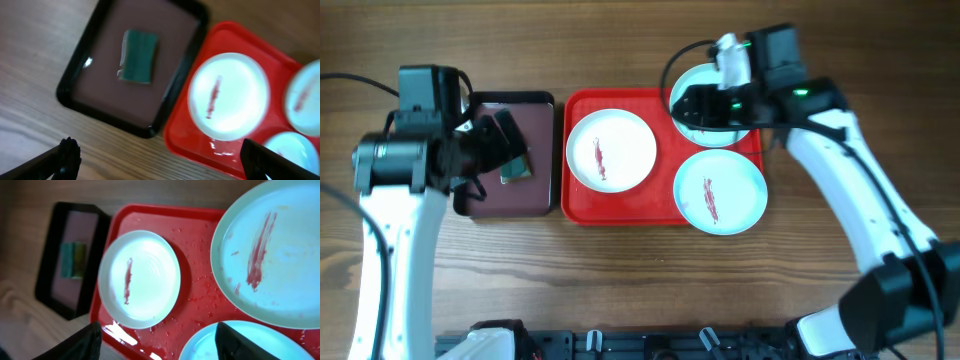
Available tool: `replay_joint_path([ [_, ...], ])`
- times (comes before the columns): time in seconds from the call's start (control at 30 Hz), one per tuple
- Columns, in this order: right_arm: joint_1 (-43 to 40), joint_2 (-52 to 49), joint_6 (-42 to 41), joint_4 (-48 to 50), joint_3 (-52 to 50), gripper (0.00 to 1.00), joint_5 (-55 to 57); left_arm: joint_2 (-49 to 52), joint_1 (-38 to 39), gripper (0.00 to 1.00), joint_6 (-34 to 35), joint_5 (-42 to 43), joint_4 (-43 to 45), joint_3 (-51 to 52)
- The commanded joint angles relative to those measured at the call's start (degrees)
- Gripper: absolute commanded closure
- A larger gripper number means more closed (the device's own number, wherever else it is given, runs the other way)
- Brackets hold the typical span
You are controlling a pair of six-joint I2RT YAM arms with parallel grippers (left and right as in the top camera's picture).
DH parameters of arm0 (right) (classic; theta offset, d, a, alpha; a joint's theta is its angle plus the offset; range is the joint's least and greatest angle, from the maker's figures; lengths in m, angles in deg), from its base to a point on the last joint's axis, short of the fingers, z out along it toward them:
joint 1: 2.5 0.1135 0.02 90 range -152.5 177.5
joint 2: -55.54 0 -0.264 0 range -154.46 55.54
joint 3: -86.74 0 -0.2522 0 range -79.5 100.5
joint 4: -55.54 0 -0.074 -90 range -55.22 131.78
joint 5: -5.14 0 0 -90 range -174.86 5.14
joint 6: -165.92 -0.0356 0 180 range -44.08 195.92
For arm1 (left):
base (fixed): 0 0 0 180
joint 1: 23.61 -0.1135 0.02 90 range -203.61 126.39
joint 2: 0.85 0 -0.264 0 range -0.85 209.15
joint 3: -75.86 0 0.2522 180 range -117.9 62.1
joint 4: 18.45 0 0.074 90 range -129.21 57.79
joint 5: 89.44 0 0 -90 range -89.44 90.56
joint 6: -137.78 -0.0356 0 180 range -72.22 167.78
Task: Clean dirty plates on tray and stack at the side
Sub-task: 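Reach left gripper to the sponge and right gripper to the white plate rim, then grasp the green sponge with the left gripper and lift it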
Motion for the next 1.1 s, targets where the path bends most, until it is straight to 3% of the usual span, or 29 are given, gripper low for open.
replay_joint_path([
  [0.0, 4.0, -4.8, -5.9, 1.9, 0.5, 0.38, 8.7, 6.2, -3.5, 0.00, 1.7, -2.5, -0.8, -0.7],
  [0.1, 6.4, -10.9, -6.1, 4.3, 0.5, 0.51, 8.6, 10.4, -5.9, 0.00, 1.7, -2.5, 1.1, -0.7],
  [0.23, 7.6, -16.8, -6.6, 6.9, 0.5, 0.60, 8.6, 11.2, -6.6, 0.00, 1.4, -2.5, 3.3, -0.7],
  [0.77, 9.9, -28.1, -9.0, 15.5, 0.4, 0.74, 6.7, 11.2, -6.6, 0.00, 1.5, -2.5, 4.0, -0.7],
  [0.83, 10.0, -28.1, -9.0, 15.6, 0.4, 0.81, 6.7, 11.2, -6.6, 0.00, 1.5, -2.5, 4.0, -0.7],
  [0.87, 10.0, -28.1, -9.7, 15.6, 0.4, 0.91, 7.3, 11.2, -6.6, 0.00, 1.5, -2.5, 4.1, -0.7],
  [0.9, 10.0, -28.2, -11.9, 15.4, 0.4, 0.96, 8.7, 11.3, -6.6, 0.00, 1.5, -2.5, 4.2, -0.7],
  [1.07, 9.9, -28.5, -13.5, 15.6, -0.1, 0.96, 9.7, 13.9, -6.6, 0.00, 1.5, -2.5, 4.2, -0.7],
])
